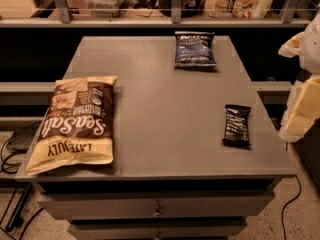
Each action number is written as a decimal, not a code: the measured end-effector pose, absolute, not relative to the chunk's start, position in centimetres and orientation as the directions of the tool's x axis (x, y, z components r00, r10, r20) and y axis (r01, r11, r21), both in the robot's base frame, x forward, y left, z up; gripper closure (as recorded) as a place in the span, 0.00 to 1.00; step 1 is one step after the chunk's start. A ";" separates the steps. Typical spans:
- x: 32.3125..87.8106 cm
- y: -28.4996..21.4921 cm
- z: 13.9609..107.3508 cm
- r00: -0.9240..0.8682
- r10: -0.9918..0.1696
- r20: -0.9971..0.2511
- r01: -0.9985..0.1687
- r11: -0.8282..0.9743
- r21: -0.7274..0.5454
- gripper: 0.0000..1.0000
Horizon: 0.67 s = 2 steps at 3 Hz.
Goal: Pick brown chip bag
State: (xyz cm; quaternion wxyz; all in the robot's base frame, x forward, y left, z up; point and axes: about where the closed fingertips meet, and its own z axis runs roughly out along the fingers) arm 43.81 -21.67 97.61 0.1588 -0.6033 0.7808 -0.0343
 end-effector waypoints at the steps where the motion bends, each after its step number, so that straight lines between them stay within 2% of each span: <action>1: 43.8 -21.7 97.6 -0.222 -0.953 -0.207 -0.931 0.270 -0.245 0.00; 2: 44.2 -20.8 97.6 -0.189 -0.950 -0.247 -0.936 0.251 -0.246 0.00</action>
Offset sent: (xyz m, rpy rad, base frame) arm 0.0098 0.0219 -0.0059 0.1113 -0.0107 0.0873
